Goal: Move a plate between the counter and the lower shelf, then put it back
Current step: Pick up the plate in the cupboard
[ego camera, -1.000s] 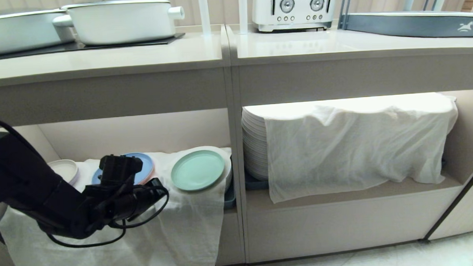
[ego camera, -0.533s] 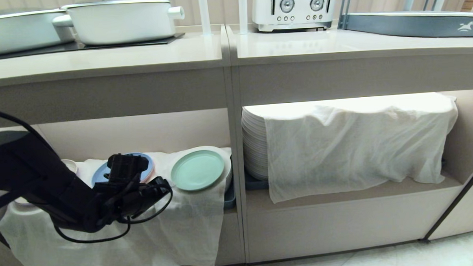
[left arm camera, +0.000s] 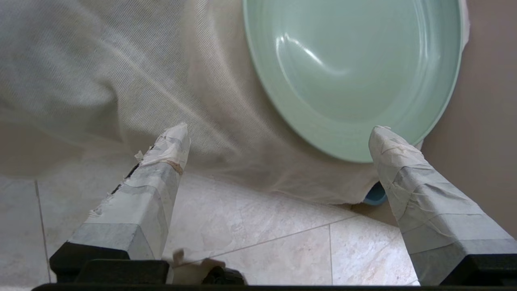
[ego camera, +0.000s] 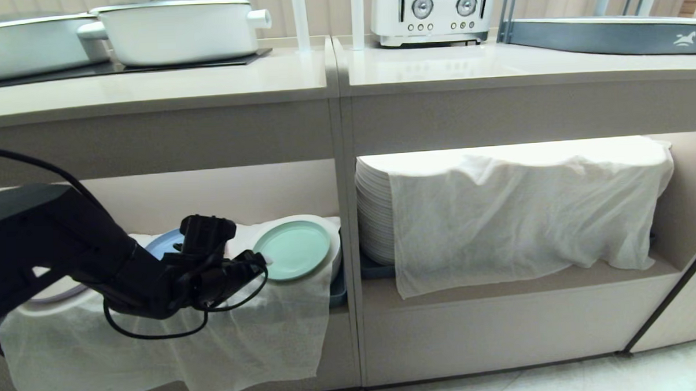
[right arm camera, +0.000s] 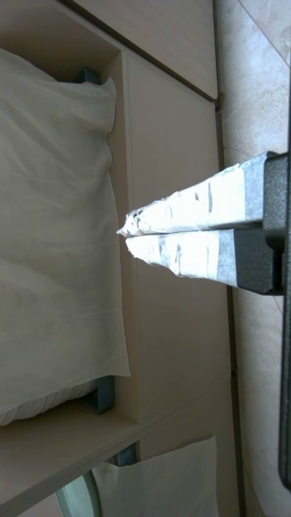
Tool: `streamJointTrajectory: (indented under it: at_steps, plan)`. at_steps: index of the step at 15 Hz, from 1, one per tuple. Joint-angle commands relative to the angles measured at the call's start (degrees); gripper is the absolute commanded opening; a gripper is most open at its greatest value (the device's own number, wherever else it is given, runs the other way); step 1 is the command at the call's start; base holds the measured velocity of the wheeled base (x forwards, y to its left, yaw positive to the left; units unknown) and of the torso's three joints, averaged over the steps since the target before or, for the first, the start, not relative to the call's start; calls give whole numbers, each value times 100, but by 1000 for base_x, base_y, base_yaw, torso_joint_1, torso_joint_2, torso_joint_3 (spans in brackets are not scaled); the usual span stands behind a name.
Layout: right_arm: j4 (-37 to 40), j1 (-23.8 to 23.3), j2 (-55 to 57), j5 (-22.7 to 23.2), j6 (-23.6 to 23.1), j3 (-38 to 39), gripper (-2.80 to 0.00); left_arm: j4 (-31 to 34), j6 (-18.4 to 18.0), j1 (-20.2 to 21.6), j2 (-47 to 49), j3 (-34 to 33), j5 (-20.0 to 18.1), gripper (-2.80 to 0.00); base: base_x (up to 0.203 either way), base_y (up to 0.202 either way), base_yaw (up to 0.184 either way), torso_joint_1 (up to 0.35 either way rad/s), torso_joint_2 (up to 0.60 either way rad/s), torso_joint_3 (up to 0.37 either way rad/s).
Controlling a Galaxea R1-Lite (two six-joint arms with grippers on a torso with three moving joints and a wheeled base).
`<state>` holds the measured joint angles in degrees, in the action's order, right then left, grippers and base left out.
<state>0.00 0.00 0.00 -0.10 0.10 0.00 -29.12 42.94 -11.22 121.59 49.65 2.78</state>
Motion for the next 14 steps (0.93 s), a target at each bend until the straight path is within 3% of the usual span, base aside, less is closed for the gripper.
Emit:
streamJointTrajectory:
  at_steps: [1, 9, 14]
  plan:
    - [0, 0, 0, 1, -1, 0, -280, 43, 25, 5, 156, 245, 3, 0, 0, 0, 0, 0, 0, 0]
    - [0, 0, 0, 2, -1, 0, -280, 120, 34, -38, 624, 787, 77, 0, 0, 0, 0, 0, 0, 0]
    - [0, 0, 0, 1, -1, 0, -280, 324, 369, -116, 871, 1190, 237, 0, 0, 0, 0, 0, 0, 0]
